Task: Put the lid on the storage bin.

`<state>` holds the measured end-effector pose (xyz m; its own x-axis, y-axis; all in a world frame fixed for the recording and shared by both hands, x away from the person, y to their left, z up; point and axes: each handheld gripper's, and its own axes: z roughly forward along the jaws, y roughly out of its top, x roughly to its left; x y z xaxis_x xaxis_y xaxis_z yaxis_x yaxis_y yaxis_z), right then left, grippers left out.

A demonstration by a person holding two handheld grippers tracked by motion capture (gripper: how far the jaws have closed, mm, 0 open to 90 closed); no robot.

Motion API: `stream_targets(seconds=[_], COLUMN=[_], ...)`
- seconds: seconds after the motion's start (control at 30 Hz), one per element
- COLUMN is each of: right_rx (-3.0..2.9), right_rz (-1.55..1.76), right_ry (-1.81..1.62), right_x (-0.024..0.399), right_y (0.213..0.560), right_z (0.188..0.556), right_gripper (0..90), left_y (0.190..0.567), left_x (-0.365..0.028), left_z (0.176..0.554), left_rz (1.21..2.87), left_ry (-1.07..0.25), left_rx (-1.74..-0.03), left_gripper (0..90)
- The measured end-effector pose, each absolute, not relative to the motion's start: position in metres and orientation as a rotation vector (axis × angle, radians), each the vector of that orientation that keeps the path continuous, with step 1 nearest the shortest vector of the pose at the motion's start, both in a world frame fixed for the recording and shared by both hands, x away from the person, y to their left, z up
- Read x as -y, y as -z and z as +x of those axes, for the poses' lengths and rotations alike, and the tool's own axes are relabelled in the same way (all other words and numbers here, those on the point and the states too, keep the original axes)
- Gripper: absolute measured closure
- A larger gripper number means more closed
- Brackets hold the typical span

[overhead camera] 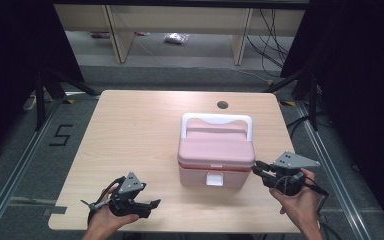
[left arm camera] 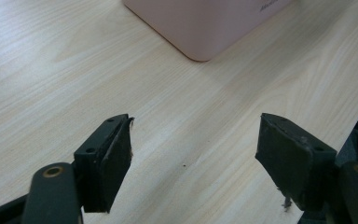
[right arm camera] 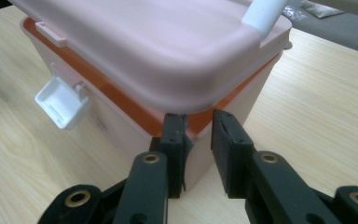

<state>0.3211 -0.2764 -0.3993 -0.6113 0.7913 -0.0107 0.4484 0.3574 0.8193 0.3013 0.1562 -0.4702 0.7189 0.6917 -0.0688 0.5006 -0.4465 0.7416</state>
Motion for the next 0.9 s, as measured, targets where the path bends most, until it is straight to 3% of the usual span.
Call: stream_targets(seconds=[0.63,0.9], right_rx=[-2.238,-2.244], right_rz=[1.123,1.091], right_ry=[-1.152,-1.094], right_x=[0.283,0.289], right_y=[0.405,0.409], right_z=[0.315,0.317], right_gripper=[72.8,67.5], left_y=[0.472,0.474], left_x=[-0.156,-0.159], left_z=[0.300,0.299], left_rz=[2.145,2.147], left_ry=[-0.307,-0.307], left_rx=[-0.899,-0.901], left_gripper=[26.0,26.0])
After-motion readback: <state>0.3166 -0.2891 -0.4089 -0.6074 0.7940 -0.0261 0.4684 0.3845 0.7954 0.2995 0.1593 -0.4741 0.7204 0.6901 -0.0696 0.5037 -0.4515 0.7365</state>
